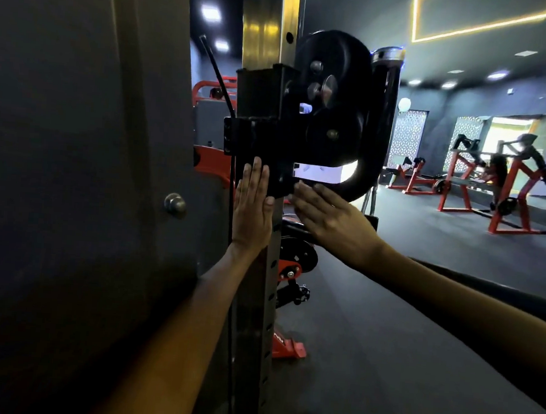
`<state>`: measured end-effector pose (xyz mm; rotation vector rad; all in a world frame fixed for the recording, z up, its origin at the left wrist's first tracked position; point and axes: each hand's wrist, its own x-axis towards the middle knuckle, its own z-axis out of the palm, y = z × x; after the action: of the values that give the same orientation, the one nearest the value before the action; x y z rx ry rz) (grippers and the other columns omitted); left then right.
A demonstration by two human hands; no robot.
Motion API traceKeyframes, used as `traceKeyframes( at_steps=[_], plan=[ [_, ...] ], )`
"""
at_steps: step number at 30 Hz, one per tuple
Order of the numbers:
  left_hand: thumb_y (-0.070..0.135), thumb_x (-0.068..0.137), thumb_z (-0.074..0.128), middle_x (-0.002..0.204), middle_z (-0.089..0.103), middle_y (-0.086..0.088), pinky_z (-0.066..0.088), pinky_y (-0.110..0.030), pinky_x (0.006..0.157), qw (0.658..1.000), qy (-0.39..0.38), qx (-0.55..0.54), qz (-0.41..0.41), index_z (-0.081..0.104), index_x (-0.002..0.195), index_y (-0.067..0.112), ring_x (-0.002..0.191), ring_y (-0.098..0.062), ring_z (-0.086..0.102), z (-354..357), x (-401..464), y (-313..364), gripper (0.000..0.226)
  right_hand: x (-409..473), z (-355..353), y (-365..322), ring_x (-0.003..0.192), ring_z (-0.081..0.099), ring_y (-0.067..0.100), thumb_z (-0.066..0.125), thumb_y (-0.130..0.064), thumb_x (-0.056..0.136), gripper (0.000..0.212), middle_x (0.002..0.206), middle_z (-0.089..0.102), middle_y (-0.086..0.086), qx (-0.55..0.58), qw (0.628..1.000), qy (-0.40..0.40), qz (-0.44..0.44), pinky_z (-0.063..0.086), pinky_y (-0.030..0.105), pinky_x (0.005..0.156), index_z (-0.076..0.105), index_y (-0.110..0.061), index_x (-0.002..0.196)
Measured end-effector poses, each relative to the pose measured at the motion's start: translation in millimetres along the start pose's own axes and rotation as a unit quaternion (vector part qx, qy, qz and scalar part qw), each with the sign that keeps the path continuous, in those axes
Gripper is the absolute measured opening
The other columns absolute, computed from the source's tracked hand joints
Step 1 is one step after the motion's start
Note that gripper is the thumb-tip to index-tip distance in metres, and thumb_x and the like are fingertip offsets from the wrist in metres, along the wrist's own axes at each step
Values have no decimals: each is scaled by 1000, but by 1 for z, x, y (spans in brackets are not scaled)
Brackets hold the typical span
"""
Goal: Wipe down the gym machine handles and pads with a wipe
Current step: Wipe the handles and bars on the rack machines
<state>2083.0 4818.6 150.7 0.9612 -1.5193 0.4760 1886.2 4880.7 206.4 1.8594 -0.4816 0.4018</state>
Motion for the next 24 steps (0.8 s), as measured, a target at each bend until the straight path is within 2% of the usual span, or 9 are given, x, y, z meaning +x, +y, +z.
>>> traceKeyframes(
  at_steps=[5, 8, 13, 16, 17, 18, 20, 22, 24],
  plan=[
    [38, 105, 12, 160, -8, 18, 0, -33, 121, 1000, 6, -22, 5, -5, 152, 40, 149, -17, -2, 3, -1, -3, 50, 18, 1, -1, 116, 58, 33, 41, -6, 85, 37, 116, 65, 19, 65, 991, 96, 60, 44, 41, 99, 67, 1, 109],
    [38, 105, 14, 160, -6, 14, 0, -33, 121, 999, 2, -32, 0, -4, 152, 41, 150, -18, -2, 2, -1, -3, 50, 51, 10, -7, 113, 60, 33, 55, -9, 83, 33, 116, 65, 20, 53, 990, 40, 121, 49, 41, 94, 67, 1, 112],
    [39, 105, 13, 159, -10, 21, 2, -35, 122, 999, 9, -31, 6, -5, 151, 42, 149, -16, -3, 3, -2, -1, 50, 8, 13, -16, 121, 55, 31, 32, -6, 85, 46, 124, 61, 18, 48, 993, 76, 73, 39, 41, 104, 64, -2, 117],
    [35, 105, 14, 160, -8, 17, 0, -34, 122, 1000, 9, -23, -2, -5, 152, 39, 149, -16, -4, 2, -3, 0, 51, -30, 15, -42, 126, 50, 28, 40, 3, 87, 43, 130, 57, 14, 270, 943, 80, 178, 34, 42, 109, 59, -3, 125],
    [34, 105, 14, 160, -7, 14, -1, -33, 122, 1000, 10, -24, -6, -4, 152, 37, 149, -16, -5, 2, -3, 0, 51, -30, 14, -54, 122, 54, 27, 44, 6, 89, 41, 128, 59, 13, 385, 872, 96, 286, 41, 39, 106, 58, -5, 127],
    [34, 105, 14, 160, -4, 10, -1, -33, 121, 1000, 9, -27, -9, -3, 152, 35, 149, -16, -5, 2, -3, 0, 51, -24, 15, -63, 113, 59, 24, 47, 4, 92, 37, 122, 63, 13, 491, 760, 121, 409, 47, 36, 100, 60, -6, 125],
    [35, 104, 14, 160, 0, 6, -1, -32, 121, 1000, 8, -26, -12, -3, 152, 32, 149, -16, -5, 3, -4, 2, 51, -2, 20, -61, 95, 66, 19, 50, -6, 95, 21, 104, 68, 11, 647, 444, 155, 600, 54, 38, 90, 67, -6, 108],
    [37, 105, 13, 159, 1, 3, 0, -33, 121, 1000, 5, -23, -12, -3, 152, 32, 149, -16, -5, 2, -5, 4, 51, 18, 31, -49, 86, 64, 19, 44, -7, 98, 19, 96, 64, 10, 755, 186, 160, 608, 53, 44, 91, 62, -7, 92],
    [39, 105, 12, 159, 4, -1, 0, -32, 121, 1000, 3, -22, -17, 0, 152, 28, 149, -15, -5, 1, -5, 5, 50, 35, 39, -42, 84, 64, 21, 38, -5, 99, 20, 95, 64, 12, 831, 25, 197, 519, 57, 36, 83, 58, -5, 98]
  ],
)
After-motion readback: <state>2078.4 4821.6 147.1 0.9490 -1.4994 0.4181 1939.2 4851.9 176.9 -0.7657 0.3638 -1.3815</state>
